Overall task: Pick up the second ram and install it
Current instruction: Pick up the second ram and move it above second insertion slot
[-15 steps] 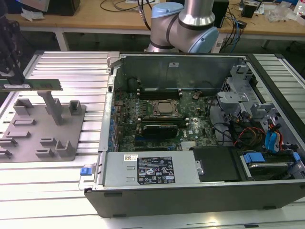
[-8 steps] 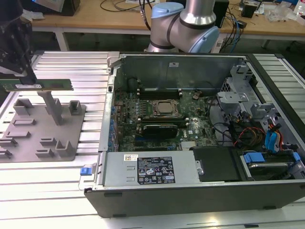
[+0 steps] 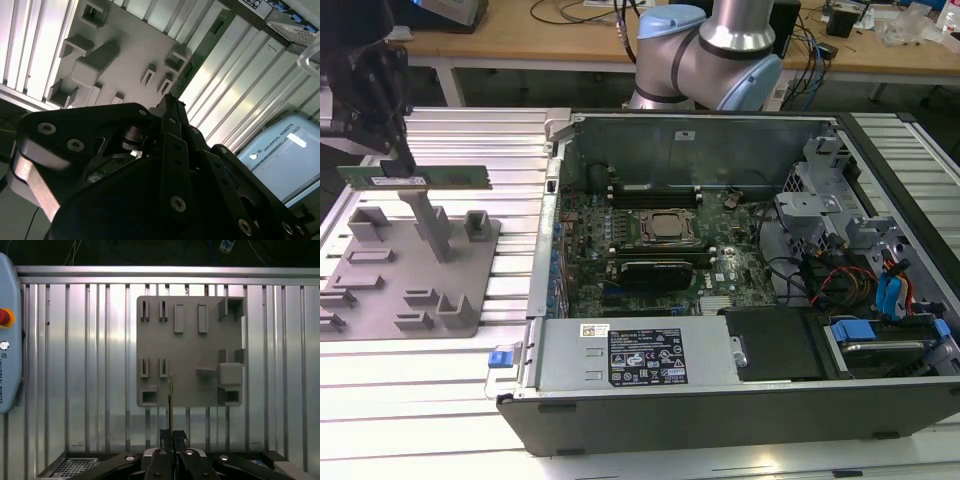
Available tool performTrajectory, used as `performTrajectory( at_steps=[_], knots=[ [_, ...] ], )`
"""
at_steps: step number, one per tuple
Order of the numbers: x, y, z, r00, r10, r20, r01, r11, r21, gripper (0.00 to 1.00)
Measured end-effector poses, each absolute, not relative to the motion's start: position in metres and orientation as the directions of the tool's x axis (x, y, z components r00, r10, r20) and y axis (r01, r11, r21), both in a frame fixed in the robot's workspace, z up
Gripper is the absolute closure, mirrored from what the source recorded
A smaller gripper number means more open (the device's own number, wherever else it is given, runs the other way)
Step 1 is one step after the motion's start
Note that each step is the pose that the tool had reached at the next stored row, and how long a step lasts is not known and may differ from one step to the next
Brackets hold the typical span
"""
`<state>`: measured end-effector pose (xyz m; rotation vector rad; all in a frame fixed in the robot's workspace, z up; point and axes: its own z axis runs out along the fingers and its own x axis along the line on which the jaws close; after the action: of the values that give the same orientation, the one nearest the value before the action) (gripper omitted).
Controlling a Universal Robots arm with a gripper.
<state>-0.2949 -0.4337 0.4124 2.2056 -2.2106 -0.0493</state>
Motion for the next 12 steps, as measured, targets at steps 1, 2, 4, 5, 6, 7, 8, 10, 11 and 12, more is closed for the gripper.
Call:
performTrajectory(
  at_steps=[1, 2, 4, 5, 6, 7, 8, 10, 11, 12],
  knots=[
    [-0.293, -0.434, 0.412, -0.002, -1.000, -0.009, -0.999, 0.002, 0.035, 0.91],
    [-0.291, -0.434, 0.412, -0.002, -1.000, -0.009, -0.999, 0.002, 0.035, 0.91],
    [-0.285, -0.434, 0.412, -0.002, -1.000, -0.009, -0.999, 0.002, 0.035, 0.91],
    [-0.284, -0.434, 0.412, -0.002, -1.000, -0.009, -0.999, 0.002, 0.035, 0.91],
    [-0.281, -0.434, 0.412, -0.002, -1.000, -0.009, -0.999, 0.002, 0.035, 0.91],
    [-0.279, -0.434, 0.412, -0.002, -1.000, -0.009, -0.999, 0.002, 0.035, 0.91],
    [-0.275, -0.434, 0.412, -0.002, -1.000, -0.009, -0.999, 0.002, 0.035, 0.91],
    [-0.267, -0.434, 0.412, -0.002, -1.000, -0.009, -0.999, 0.002, 0.035, 0.91],
    [-0.265, -0.434, 0.412, -0.002, -1.000, -0.009, -0.999, 0.002, 0.035, 0.91],
    [-0.261, -0.434, 0.412, -0.002, -1.000, -0.009, -0.999, 0.002, 0.035, 0.91]
  ],
)
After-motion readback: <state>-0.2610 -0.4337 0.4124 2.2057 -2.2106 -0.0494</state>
